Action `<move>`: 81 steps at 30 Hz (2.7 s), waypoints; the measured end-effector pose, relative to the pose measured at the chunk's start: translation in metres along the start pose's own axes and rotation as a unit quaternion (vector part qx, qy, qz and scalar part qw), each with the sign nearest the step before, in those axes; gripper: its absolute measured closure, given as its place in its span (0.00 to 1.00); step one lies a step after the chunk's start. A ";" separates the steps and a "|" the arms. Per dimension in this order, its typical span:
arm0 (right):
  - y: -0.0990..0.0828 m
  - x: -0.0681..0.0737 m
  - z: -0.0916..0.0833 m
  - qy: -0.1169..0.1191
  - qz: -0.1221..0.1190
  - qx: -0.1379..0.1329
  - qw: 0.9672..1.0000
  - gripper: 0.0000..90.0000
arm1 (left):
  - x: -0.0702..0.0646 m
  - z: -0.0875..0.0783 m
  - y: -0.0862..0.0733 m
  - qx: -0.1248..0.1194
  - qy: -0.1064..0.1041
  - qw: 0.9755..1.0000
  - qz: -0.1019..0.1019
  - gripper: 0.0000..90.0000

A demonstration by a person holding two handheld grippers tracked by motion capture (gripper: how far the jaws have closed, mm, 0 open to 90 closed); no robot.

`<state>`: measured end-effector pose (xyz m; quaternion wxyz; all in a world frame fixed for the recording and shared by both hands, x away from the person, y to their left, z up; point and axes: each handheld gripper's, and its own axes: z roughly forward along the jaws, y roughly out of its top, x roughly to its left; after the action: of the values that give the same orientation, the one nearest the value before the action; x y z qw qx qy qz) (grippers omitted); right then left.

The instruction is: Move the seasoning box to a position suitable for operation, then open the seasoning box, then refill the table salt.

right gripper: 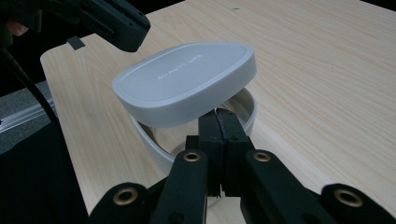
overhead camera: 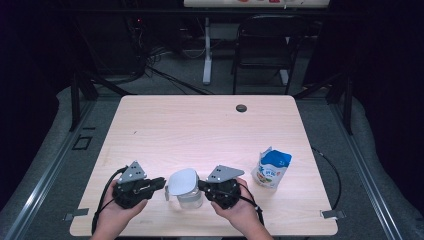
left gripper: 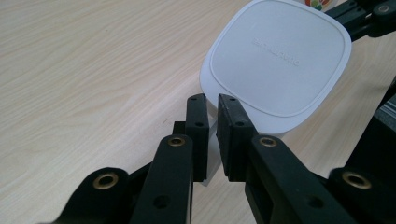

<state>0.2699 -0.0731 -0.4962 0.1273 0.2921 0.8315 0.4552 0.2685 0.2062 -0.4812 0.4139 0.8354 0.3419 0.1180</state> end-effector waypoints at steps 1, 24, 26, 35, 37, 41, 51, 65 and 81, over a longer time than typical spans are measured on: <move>0.000 0.001 0.001 0.000 -0.001 0.001 1.000 1.00 | 0.001 -0.001 -0.001 -0.003 -0.001 1.000 -0.003 0.91; 0.008 0.008 0.000 0.004 -0.006 -0.010 1.000 0.99 | 0.005 -0.008 -0.011 0.009 -0.004 1.000 0.000 0.70; 0.010 0.009 0.000 0.006 -0.006 -0.013 1.000 0.99 | 0.006 -0.009 -0.011 0.003 -0.002 1.000 -0.005 0.69; 0.015 0.016 0.005 0.011 -0.011 -0.017 1.000 0.99 | 0.005 -0.014 -0.012 -0.008 0.001 1.000 -0.010 0.69; 0.015 0.016 0.005 0.013 -0.012 -0.017 1.000 0.99 | 0.004 -0.013 -0.012 -0.007 0.002 1.000 -0.010 0.69; 0.019 0.020 0.006 0.016 -0.014 -0.023 1.000 0.99 | 0.004 -0.013 -0.011 -0.006 0.004 1.000 -0.011 0.69; 0.024 0.025 0.008 0.026 -0.014 -0.033 0.999 0.99 | 0.003 -0.014 -0.013 -0.011 0.009 1.000 -0.014 0.69; 0.028 0.036 0.012 0.038 -0.028 -0.037 0.998 0.99 | 0.005 -0.019 -0.014 -0.008 0.014 1.000 -0.015 0.70; 0.030 0.051 0.020 0.052 -0.049 -0.030 0.997 0.98 | 0.014 -0.021 -0.020 -0.007 0.023 0.999 -0.028 0.70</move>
<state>0.2500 -0.0163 -0.4795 0.1150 0.2231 0.8364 0.4872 0.2597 0.2368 -0.4848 0.4147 0.8200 0.3734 0.1275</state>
